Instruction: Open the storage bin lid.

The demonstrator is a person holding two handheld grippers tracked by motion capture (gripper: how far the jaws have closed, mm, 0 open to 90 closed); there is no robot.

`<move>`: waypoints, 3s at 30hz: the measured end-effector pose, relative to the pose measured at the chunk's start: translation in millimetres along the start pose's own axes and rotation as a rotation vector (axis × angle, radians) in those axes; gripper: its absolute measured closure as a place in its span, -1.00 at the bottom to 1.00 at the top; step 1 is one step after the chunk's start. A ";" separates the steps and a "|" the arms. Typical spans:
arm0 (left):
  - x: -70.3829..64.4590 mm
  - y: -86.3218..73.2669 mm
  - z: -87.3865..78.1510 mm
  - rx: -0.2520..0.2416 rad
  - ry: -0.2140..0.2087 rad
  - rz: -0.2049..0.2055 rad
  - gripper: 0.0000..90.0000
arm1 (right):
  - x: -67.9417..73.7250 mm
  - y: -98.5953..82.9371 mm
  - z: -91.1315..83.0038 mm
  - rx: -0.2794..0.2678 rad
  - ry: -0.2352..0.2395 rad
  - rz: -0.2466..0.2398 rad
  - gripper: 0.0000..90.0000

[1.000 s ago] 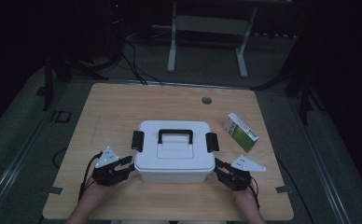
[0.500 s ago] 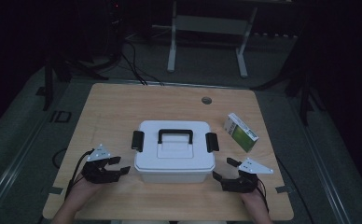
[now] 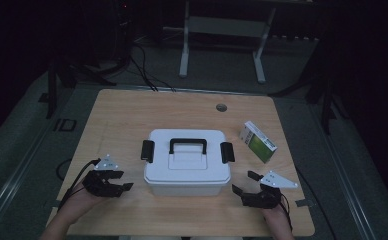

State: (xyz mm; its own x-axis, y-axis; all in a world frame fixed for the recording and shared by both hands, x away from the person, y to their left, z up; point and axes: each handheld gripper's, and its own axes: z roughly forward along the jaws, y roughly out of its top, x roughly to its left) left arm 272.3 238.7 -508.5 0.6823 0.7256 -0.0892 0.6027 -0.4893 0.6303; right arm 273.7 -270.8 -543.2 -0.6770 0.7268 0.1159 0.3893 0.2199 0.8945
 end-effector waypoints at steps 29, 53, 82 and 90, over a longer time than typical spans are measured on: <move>5.1 30.0 -29.0 0.343 -0.029 0.087 -0.13 | -3.6 -2.1 -3.3 0.010 -0.024 0.033 -0.69; 9.0 110.2 -69.4 0.386 -0.013 0.173 -0.13 | -5.0 -4.3 -3.2 0.011 -0.022 0.038 -0.69; -49.4 216.6 -54.2 0.397 -0.051 0.447 -0.13 | -5.3 -5.6 -2.0 0.022 -0.019 0.038 -0.69; -60.2 232.1 -38.6 0.438 -0.038 0.476 -0.13 | -5.3 -6.0 -1.3 0.025 -0.017 0.035 -0.69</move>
State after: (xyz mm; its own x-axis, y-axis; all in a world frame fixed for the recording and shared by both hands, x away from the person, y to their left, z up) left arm 355.2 100.1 -327.1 0.9259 0.3668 0.0902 0.3381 -0.9113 0.2351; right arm 274.2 -276.8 -548.6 -0.6519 0.7453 0.1396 0.4284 0.2102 0.8788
